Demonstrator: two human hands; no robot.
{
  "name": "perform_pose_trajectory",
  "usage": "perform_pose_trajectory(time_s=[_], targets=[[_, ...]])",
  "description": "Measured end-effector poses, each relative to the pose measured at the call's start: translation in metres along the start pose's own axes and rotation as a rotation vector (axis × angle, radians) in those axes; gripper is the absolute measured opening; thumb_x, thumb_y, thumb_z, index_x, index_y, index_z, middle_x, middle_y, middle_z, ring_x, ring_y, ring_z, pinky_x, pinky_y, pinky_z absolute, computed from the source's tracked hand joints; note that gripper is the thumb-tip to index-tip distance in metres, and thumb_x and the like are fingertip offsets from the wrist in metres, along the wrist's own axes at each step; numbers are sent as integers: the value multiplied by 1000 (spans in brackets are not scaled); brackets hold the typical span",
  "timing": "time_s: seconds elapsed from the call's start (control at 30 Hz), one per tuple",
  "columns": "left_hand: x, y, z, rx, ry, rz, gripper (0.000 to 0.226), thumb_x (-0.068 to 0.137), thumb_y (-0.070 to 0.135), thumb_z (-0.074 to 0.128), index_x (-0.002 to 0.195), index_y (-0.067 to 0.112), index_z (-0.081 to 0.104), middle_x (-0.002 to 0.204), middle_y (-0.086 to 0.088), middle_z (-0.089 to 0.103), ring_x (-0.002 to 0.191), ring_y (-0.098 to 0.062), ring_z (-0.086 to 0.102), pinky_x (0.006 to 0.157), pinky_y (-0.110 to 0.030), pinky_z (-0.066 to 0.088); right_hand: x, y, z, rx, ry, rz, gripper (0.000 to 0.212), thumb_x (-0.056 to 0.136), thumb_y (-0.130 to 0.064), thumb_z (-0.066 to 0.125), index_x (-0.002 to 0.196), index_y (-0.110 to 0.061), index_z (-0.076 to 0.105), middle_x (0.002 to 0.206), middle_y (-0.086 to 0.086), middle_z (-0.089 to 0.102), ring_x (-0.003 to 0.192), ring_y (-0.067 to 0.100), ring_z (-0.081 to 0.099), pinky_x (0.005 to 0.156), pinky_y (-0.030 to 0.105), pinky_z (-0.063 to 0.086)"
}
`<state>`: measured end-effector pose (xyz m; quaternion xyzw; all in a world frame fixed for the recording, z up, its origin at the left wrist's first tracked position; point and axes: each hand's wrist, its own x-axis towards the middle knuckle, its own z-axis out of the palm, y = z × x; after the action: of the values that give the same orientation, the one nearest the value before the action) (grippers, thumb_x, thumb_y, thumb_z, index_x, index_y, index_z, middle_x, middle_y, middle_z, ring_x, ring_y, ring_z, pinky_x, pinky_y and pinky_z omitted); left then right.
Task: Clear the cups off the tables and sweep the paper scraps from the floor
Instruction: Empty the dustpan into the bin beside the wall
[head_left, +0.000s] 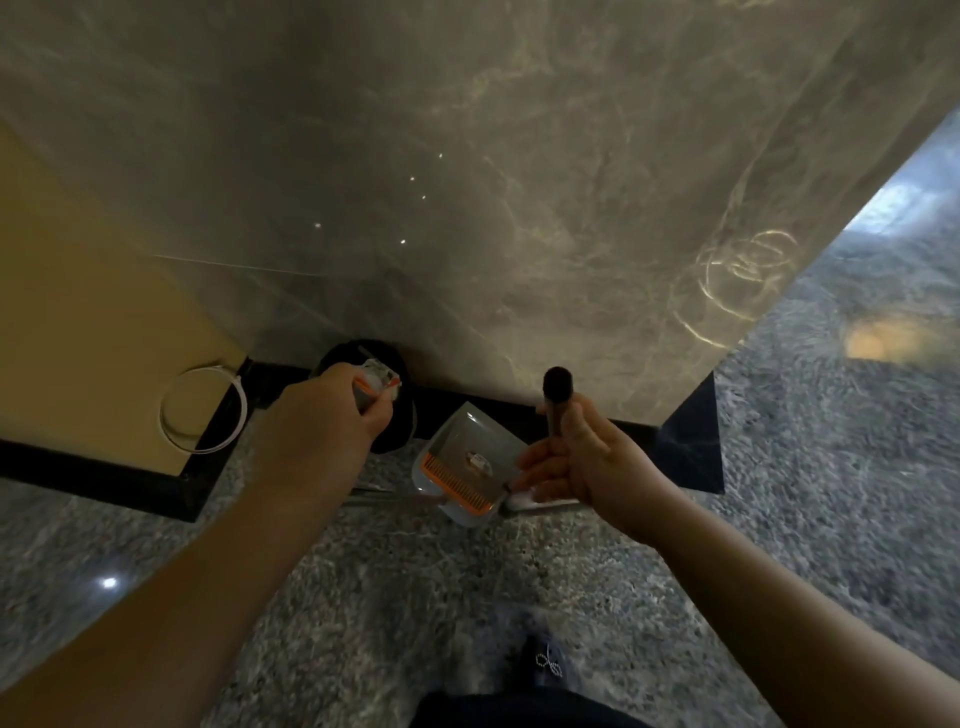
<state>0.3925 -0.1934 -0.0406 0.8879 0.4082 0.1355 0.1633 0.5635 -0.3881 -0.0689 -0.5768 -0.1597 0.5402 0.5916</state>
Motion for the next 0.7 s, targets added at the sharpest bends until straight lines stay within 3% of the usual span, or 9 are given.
perform_pose_trajectory(time_s=[0.13, 0.3, 0.37, 0.43, 0.5, 0.6, 0.7], targets=[[20, 4, 7, 22, 11, 12, 28, 93, 39, 60, 80, 15, 55, 57, 9, 44, 50, -11, 41, 47, -29, 25, 21, -5, -7, -79, 90, -69, 22, 98, -34, 43, 118, -24, 45, 80, 16, 71, 75, 36, 71, 59, 33, 57], [51, 8, 17, 25, -16, 39, 27, 94, 40, 60, 78, 19, 52, 59, 6, 47, 52, -10, 42, 47, -28, 26, 40, -11, -25, -435, 324, -114, 20, 99, -21, 49, 119, -24, 53, 74, 9, 67, 62, 18, 68, 52, 23, 55], [64, 7, 21, 26, -39, 45, 27, 94, 41, 59, 80, 19, 53, 62, 5, 48, 54, -12, 44, 50, -30, 30, 46, -11, -33, -644, 415, -133, 21, 97, -25, 52, 118, -26, 57, 89, 1, 63, 71, 11, 64, 57, 18, 50], [76, 5, 23, 22, -58, 53, 27, 95, 42, 58, 81, 18, 54, 63, 4, 49, 54, -12, 44, 53, -31, 34, 53, -11, -38, -735, 477, -153, 22, 95, -26, 55, 117, -24, 59, 110, -2, 52, 89, 11, 57, 71, 18, 48], [87, 4, 23, 29, -67, 67, 27, 95, 42, 58, 82, 18, 55, 63, 3, 50, 55, -12, 45, 56, -34, 39, 60, -13, -39, -680, 504, -172, 16, 94, -22, 56, 110, -26, 59, 118, -2, 49, 98, 15, 57, 81, 25, 51], [103, 1, 24, 16, -91, 81, 28, 95, 41, 59, 82, 16, 55, 65, 2, 50, 57, -14, 45, 60, -38, 43, 70, -14, -35, -517, 501, -178, 16, 95, -16, 55, 96, -32, 55, 107, -1, 61, 87, 14, 67, 73, 30, 57], [119, -1, 26, -47, -133, 50, 28, 94, 38, 60, 78, 16, 53, 66, 1, 49, 60, -12, 45, 62, -37, 40, 82, -12, -32, -512, 542, -179, 15, 95, -17, 56, 96, -32, 55, 98, -4, 64, 81, 11, 68, 71, 30, 58]])
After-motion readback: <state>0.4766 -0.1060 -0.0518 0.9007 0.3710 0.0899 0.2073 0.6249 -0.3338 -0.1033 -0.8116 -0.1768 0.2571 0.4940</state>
